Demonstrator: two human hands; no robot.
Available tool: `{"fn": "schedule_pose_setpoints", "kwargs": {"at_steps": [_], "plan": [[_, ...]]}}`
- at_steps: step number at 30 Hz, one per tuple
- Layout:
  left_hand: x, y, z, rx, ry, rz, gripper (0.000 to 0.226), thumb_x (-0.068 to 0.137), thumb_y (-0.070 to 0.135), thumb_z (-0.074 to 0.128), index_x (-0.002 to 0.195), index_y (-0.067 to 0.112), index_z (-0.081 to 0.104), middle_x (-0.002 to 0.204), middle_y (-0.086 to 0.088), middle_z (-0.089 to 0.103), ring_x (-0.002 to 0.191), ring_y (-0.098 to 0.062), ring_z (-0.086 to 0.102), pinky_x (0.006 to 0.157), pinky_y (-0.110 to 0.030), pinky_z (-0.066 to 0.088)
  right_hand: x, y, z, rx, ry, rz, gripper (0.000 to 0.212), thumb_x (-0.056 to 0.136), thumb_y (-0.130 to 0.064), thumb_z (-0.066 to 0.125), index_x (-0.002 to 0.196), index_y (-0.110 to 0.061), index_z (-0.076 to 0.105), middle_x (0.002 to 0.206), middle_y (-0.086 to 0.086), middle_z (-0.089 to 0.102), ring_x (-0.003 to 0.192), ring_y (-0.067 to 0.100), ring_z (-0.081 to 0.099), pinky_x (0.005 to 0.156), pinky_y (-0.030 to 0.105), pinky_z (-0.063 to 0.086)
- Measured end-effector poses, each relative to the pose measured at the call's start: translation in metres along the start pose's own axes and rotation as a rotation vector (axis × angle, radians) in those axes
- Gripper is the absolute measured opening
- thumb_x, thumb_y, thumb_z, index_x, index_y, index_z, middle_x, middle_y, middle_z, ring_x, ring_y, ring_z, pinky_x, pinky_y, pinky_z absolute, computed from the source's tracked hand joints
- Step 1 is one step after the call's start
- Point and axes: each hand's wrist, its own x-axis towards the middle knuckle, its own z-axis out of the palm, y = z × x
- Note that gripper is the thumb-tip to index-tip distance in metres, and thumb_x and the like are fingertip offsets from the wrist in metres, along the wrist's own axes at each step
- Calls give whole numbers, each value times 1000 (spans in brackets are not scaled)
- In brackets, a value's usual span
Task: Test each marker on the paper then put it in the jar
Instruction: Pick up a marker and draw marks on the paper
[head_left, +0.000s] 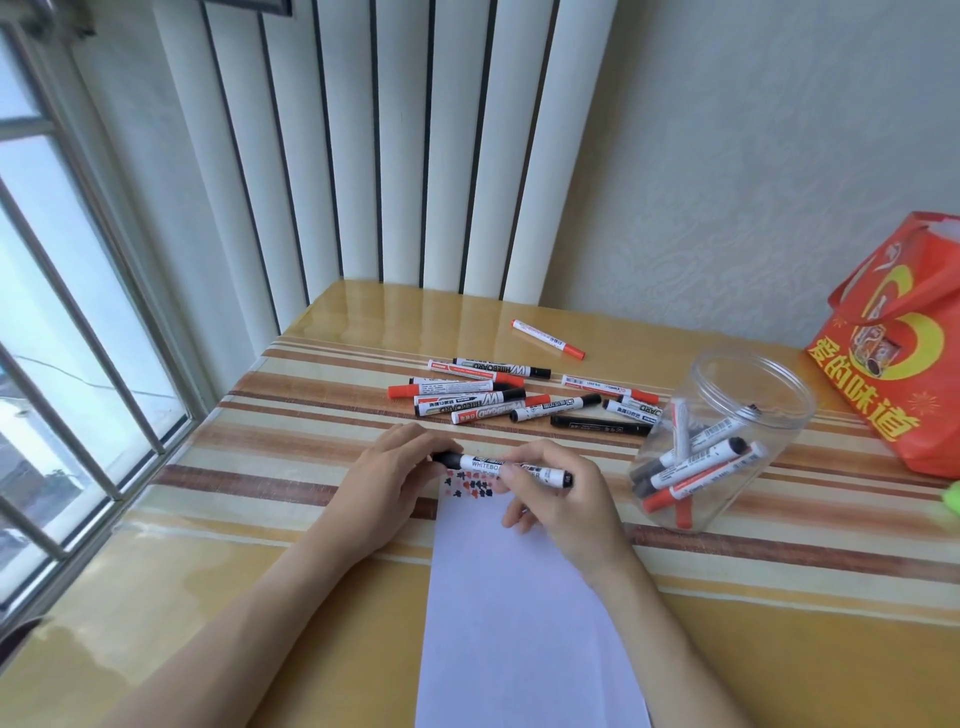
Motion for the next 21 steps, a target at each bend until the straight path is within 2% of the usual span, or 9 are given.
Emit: {"fn": "schedule_pose_setpoints", "kwargs": {"at_steps": [3,5,7,8,11,13,18,21], "plan": [[0,-3,1,8,-3,-21,22,93,8,67,108,23,70,100,15,61,92,-6,54,82,-11,38,3,11,-4,-367,34,-153,11,91,-21,79,99,-28,79,83,-6,77,61,12,67,56,22,47],[1,-2,1,8,-8,-16,19,90,9,70,104,23,72,96,15,62,91,-7,56,80,-12,39,5,15,-6,-534,23,-287,15,89,-23,81,104,-27,79,90,-19,76,71,4,66,62,18,48],[1,1,1,10,-11,12,12,90,21,68,100,22,74,92,15,62,89,-7,56,79,-14,40,5,16,-3,-645,-12,-391,21,88,-26,80,108,-26,75,99,-19,73,83,5,68,71,21,52],[1,1,0,4,-5,17,12,90,24,67,99,22,75,91,15,61,88,-7,57,78,-15,41,5,17,-1,-682,-15,-430,20,88,-26,79,108,-26,73,99,-18,72,84,6,67,71,22,52],[0,0,-1,-18,32,13,13,88,23,69,98,20,77,90,14,62,84,-6,57,76,-18,44,5,17,6,-704,29,-511,15,89,-23,78,104,-21,73,96,-16,72,81,4,65,66,14,48],[0,0,-1,-22,44,17,13,86,21,72,97,20,78,89,12,63,83,-6,57,75,-19,44,5,17,7,-669,40,-500,15,89,-23,81,103,-19,75,94,-15,74,79,2,65,65,8,44],[0,1,-1,-12,51,24,13,85,21,72,96,20,78,88,11,64,82,-8,58,73,-24,47,4,18,5,-645,25,-410,11,90,-30,81,99,-24,77,76,-16,69,64,5,58,56,13,36],[0,-1,0,-14,62,18,13,88,23,70,99,21,77,91,13,62,84,-7,57,75,-24,46,5,12,5,-601,45,-448,9,91,-19,78,99,-21,75,90,-15,68,83,5,64,71,15,45]]}}
